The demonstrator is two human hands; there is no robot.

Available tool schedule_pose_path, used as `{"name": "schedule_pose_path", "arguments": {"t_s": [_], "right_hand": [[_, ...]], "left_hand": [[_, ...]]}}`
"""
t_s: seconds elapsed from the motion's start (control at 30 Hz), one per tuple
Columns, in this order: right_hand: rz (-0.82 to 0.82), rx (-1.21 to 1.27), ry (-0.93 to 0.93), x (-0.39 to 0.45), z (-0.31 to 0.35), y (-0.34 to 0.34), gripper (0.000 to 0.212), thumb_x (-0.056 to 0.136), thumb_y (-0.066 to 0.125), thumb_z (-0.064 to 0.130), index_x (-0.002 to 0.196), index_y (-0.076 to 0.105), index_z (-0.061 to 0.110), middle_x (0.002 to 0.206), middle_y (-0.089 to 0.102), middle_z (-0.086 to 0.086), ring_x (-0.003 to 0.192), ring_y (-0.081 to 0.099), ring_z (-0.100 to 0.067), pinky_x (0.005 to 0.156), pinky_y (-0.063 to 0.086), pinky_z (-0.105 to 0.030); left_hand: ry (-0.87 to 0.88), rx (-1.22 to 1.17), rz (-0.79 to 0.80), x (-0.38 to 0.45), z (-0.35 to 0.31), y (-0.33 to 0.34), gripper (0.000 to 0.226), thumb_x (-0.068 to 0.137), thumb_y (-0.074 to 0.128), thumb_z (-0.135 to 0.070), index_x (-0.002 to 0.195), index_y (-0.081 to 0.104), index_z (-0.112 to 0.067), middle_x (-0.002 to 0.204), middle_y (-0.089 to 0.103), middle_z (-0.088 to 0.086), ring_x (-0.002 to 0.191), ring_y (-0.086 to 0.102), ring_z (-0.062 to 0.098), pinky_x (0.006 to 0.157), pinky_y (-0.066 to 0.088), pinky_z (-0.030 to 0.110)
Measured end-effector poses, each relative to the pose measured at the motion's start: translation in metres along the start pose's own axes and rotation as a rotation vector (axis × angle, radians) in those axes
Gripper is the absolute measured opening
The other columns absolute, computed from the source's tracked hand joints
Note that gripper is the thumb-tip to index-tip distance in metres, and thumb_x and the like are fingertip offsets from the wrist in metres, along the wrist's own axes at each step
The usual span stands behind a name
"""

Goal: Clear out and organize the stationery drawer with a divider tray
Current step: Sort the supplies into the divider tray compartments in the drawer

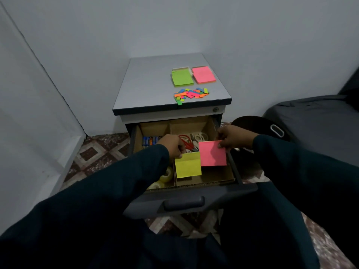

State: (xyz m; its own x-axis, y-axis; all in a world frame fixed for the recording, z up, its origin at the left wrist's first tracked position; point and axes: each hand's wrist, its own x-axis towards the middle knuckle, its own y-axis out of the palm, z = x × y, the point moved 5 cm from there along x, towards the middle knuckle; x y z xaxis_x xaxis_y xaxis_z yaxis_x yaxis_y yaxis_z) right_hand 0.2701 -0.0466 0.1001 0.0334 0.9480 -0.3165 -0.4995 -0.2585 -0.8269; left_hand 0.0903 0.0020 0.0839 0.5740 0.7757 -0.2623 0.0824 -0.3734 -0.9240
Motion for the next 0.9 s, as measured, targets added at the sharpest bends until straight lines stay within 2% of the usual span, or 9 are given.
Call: {"name": "schedule_pose_path", "arguments": {"t_s": [0.1, 0.17, 0.27, 0.33, 0.43, 0.67, 0.8, 0.9], "right_hand": [[0.053, 0.029, 0.014, -0.001, 0.0, 0.007, 0.023, 0.089, 0.057, 0.004, 0.111, 0.053, 0.006, 0.107, 0.054, -0.007, 0.096, 0.058, -0.022, 0.071, 0.053, -0.024], [0.101, -0.007, 0.022, -0.003, -0.002, 0.017, 0.023, 0.09, 0.056, 0.005, 0.113, 0.052, 0.006, 0.105, 0.053, -0.005, 0.094, 0.058, -0.021, 0.061, 0.051, -0.02], [0.115, -0.174, -0.007, -0.001, -0.005, 0.034, 0.023, 0.093, 0.055, 0.011, 0.115, 0.054, 0.005, 0.115, 0.058, -0.011, 0.099, 0.058, -0.024, 0.071, 0.047, -0.022], [0.109, -0.298, -0.03, 0.001, -0.007, 0.043, 0.024, 0.094, 0.053, 0.015, 0.116, 0.055, 0.006, 0.117, 0.059, -0.011, 0.106, 0.056, -0.023, 0.077, 0.039, -0.024], [0.141, -0.373, -0.047, 0.005, -0.013, 0.055, 0.024, 0.094, 0.053, 0.015, 0.116, 0.057, 0.007, 0.118, 0.06, -0.012, 0.109, 0.056, -0.024, 0.079, 0.036, -0.024], [0.138, -0.584, -0.112, 0.01, -0.012, 0.063, 0.025, 0.095, 0.048, 0.014, 0.117, 0.059, 0.009, 0.117, 0.061, -0.011, 0.109, 0.057, -0.025, 0.09, 0.045, -0.032], [0.053, -0.731, -0.159, 0.009, -0.014, 0.07, 0.029, 0.095, 0.042, 0.011, 0.122, 0.054, 0.015, 0.114, 0.062, -0.01, 0.104, 0.06, -0.026, 0.084, 0.047, -0.035], [-0.057, -0.845, -0.278, 0.005, -0.018, 0.076, 0.04, 0.097, 0.041, 0.014, 0.136, 0.042, 0.023, 0.117, 0.063, -0.006, 0.107, 0.058, -0.025, 0.091, 0.043, -0.035]], "left_hand": [[-0.017, 0.008, 0.01, 0.002, 0.004, 0.005, 0.026, 0.087, 0.064, -0.01, 0.113, 0.067, -0.011, 0.117, 0.065, 0.006, 0.111, 0.058, 0.018, 0.089, 0.043, 0.024], [-0.034, 0.029, 0.015, 0.002, 0.005, 0.01, 0.024, 0.087, 0.063, -0.013, 0.111, 0.067, -0.015, 0.117, 0.065, 0.004, 0.111, 0.057, 0.018, 0.094, 0.042, 0.029], [-0.051, 0.156, 0.012, 0.0, 0.004, 0.022, 0.018, 0.088, 0.061, -0.02, 0.105, 0.067, -0.025, 0.112, 0.066, -0.005, 0.113, 0.052, 0.016, 0.107, 0.024, 0.041], [-0.046, 0.226, -0.016, -0.001, 0.003, 0.03, 0.015, 0.089, 0.059, -0.02, 0.101, 0.066, -0.026, 0.107, 0.066, -0.006, 0.111, 0.052, 0.017, 0.107, 0.018, 0.041], [-0.034, 0.308, -0.05, -0.003, 0.0, 0.04, 0.012, 0.089, 0.058, -0.019, 0.098, 0.062, -0.026, 0.102, 0.067, -0.003, 0.105, 0.053, 0.02, 0.102, 0.021, 0.039], [0.031, 0.548, -0.08, -0.007, -0.011, 0.05, 0.02, 0.093, 0.049, -0.012, 0.106, 0.061, -0.02, 0.098, 0.067, -0.001, 0.099, 0.053, 0.022, 0.099, 0.027, 0.039], [0.007, 0.612, -0.111, -0.015, -0.014, 0.055, 0.02, 0.091, 0.054, -0.015, 0.107, 0.065, -0.019, 0.103, 0.066, 0.005, 0.12, 0.042, 0.028, 0.111, 0.013, 0.05], [-0.015, 0.658, -0.055, -0.016, -0.016, 0.064, 0.018, 0.09, 0.055, -0.019, 0.105, 0.067, -0.018, 0.107, 0.066, 0.005, 0.13, 0.033, 0.031, 0.114, 0.003, 0.055]]}}
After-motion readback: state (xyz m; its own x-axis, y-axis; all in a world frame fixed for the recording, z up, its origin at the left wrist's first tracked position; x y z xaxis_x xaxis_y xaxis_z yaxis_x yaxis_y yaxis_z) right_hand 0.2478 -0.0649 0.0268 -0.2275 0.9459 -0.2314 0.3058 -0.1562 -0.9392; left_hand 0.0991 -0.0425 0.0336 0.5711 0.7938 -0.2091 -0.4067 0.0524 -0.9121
